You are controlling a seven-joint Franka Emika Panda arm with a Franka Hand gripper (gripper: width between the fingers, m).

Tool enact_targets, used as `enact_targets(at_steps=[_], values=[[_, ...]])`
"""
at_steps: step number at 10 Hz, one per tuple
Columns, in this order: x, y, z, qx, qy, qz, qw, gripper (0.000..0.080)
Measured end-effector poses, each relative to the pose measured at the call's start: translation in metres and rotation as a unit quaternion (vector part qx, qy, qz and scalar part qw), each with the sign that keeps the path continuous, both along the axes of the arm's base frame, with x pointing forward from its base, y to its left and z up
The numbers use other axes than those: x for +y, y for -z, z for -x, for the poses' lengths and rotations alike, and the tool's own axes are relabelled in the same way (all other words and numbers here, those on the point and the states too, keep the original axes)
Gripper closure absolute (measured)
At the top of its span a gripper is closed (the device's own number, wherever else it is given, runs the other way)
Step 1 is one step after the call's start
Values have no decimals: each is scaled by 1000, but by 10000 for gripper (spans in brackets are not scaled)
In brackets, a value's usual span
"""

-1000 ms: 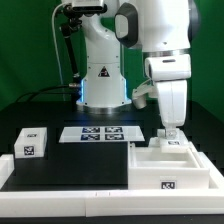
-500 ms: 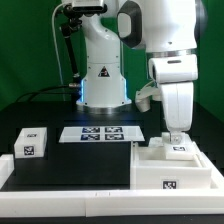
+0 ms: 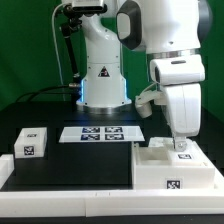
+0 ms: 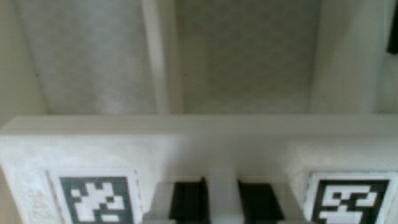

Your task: Assemble cabinet

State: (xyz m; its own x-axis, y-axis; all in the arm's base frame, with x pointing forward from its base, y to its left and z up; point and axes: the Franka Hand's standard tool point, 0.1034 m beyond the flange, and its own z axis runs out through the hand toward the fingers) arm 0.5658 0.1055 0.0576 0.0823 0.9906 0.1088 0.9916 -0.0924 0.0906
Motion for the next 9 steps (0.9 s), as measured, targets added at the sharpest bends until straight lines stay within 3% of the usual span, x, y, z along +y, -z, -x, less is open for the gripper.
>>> enact_targets(at_steps=[2, 9], values=[[0, -1, -12, -5, -6, -1, 1000, 728], [0, 1, -15, 21, -10, 7, 1000, 727]])
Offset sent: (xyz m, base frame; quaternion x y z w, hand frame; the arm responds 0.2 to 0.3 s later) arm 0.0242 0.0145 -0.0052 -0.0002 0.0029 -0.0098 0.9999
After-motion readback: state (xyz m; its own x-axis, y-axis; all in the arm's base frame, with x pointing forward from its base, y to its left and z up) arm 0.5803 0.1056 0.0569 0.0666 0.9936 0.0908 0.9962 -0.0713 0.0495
